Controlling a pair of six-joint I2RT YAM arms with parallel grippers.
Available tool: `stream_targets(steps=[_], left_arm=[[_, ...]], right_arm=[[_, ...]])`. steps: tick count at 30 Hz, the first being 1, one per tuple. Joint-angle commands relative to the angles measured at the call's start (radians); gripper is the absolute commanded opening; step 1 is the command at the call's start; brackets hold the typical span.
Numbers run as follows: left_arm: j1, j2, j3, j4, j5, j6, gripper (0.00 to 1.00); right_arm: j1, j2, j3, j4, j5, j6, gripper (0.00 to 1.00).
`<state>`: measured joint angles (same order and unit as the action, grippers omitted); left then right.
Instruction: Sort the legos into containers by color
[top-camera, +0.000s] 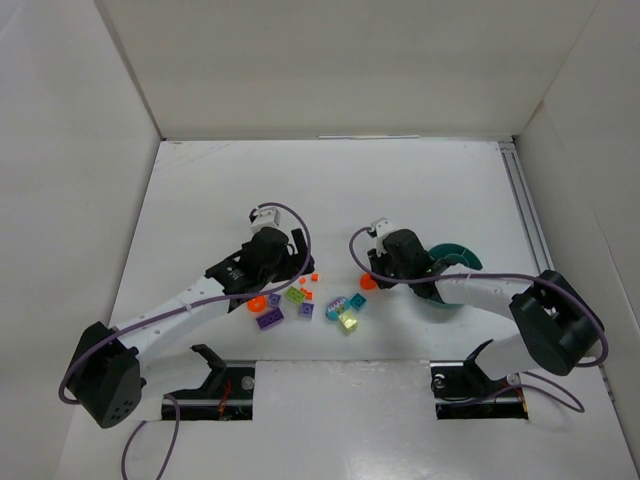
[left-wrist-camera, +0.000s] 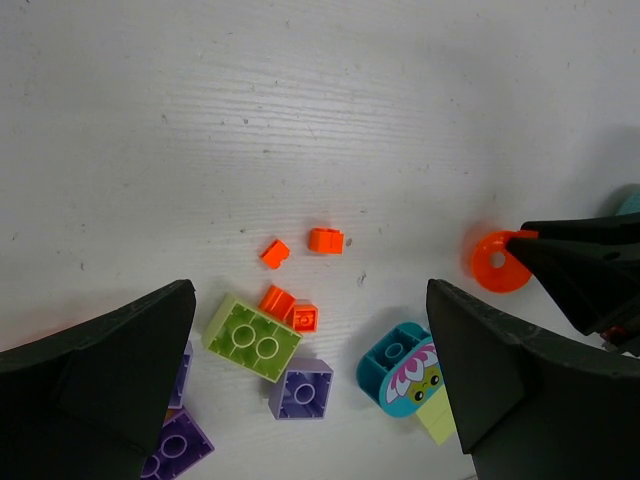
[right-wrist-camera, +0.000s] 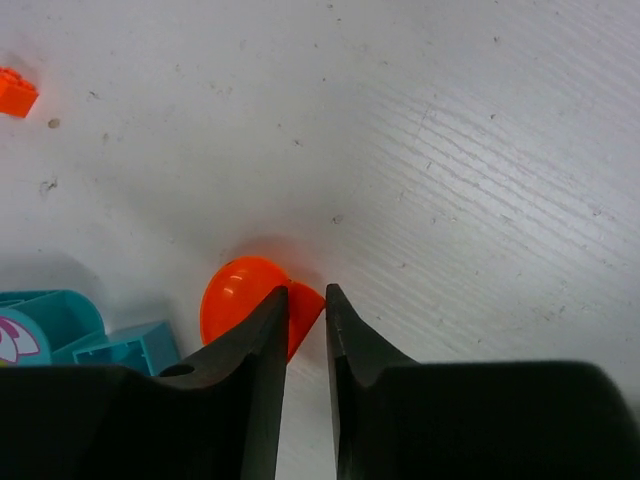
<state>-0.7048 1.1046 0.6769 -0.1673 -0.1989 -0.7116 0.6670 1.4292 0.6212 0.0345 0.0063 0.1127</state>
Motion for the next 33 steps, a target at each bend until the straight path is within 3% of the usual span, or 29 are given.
stream_targets(steps=[1,3,7,14,19,23,26,27,33], left_arm=[[0.005,0.007,-0.004,0.026,0.006,0.012,1.00],[0.005,0.008,-0.004,0.026,0.006,0.012,1.00],[0.005,0.008,-0.004,0.026,0.006,0.012,1.00],[0.005,0.008,-0.004,0.026,0.015,0.021,1.00],[0.005,-0.002,0.006,0.035,0.015,0.031,1.00],[0.005,-0.002,0.015,0.045,0.015,0.050,1.00],[0.005,0.017,0.015,0.054,0.015,0.060,1.00],[0.005,0.017,0.024,0.054,0.015,0.060,1.00],[0.005,0.047,0.044,0.063,0.015,0.070,1.00]], right_arm=[[-0.001,-0.022,-0.018,0.019,-0.022,0.005,0.18],[-0.001,-0.023,-0.018,0.019,-0.022,0.005,0.06],[-0.001,-0.023,-0.018,0.028,-0.042,-0.004,0.00],[-0.001,-0.062,-0.018,0.038,-0.066,-0.037,0.00],[-0.001,-0.252,-0.018,0.010,-0.034,-0.088,0.00],[-0.010,-0.410,0.028,-0.148,0.082,-0.152,0.00],[-0.020,-0.517,0.090,-0.345,0.269,-0.166,0.00],[-0.030,-0.539,0.103,-0.388,0.375,-0.166,0.00],[-0.090,-0.613,0.164,-0.600,0.602,-0.131,0.00]])
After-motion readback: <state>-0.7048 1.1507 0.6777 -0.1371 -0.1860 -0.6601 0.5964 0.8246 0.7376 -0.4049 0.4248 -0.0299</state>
